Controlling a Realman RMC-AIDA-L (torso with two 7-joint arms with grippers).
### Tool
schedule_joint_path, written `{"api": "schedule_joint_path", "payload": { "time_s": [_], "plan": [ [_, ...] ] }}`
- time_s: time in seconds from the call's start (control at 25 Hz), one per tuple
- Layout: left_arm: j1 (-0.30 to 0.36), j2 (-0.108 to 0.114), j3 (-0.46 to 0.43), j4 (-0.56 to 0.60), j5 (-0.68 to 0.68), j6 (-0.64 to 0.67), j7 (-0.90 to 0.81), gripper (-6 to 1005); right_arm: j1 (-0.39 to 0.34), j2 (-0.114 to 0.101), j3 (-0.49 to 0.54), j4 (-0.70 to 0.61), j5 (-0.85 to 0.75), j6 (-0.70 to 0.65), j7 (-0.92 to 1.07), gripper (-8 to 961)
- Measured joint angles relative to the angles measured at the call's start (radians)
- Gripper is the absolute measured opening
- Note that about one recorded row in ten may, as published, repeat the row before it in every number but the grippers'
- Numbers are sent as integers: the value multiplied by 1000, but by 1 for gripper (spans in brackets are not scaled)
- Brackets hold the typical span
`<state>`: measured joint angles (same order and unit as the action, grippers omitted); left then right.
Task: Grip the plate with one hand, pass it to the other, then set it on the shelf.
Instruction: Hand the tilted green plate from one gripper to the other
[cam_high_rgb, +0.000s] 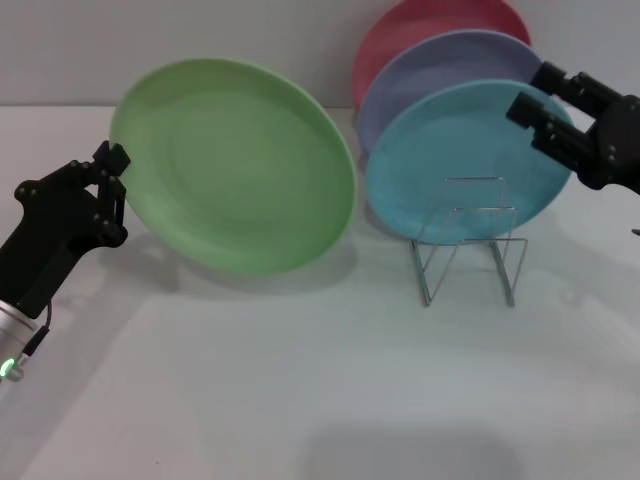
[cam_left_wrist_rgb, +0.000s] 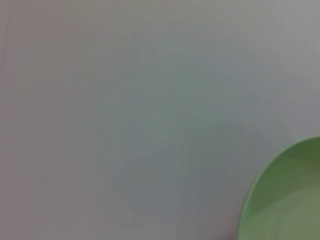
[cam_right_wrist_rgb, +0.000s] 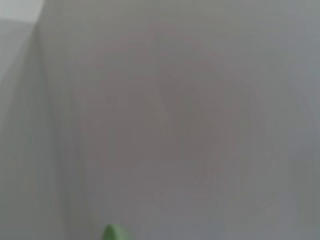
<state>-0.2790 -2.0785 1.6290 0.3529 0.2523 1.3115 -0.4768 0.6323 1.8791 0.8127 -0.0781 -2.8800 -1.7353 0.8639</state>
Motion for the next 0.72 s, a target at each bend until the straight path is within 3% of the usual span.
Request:
{"api": "schedule_joint_path", "payload": {
  "time_s": [0.12,0.24,0.44,0.48,0.52,0.6,0.64,0.68,0.72],
  "plan": [
    [-3,0,8,-1,0,-10,1,28,67,-14,-103,-83,1,-38,85,610],
    [-8,0,15,-2,0,-23,1,28,97,-19,-151,-115,3,-58,129,609],
    [-12,0,32,-2,-1,-41,1,28,184,-27,-319,-216,39,-149,263,609],
    [-13,0,34,-2,-1,-45,2,28,216,-26,-414,-270,73,-183,318,609],
    [-13,0,34,-2,-1,-45,2,28,216,-26,-414,-270,73,-183,318,609],
    [-14,0,34,-2,-6,-46,4,28,236,-17,-513,-328,139,-210,374,609],
    [-15,0,34,-2,-8,-46,4,28,242,-10,-568,-361,186,-225,407,609],
    [-16,0,34,-1,-10,-47,4,28,247,8,-686,-444,296,-250,481,609],
    [-17,0,34,0,-10,-47,4,28,247,8,-686,-444,296,-250,481,610]
  ]
}}
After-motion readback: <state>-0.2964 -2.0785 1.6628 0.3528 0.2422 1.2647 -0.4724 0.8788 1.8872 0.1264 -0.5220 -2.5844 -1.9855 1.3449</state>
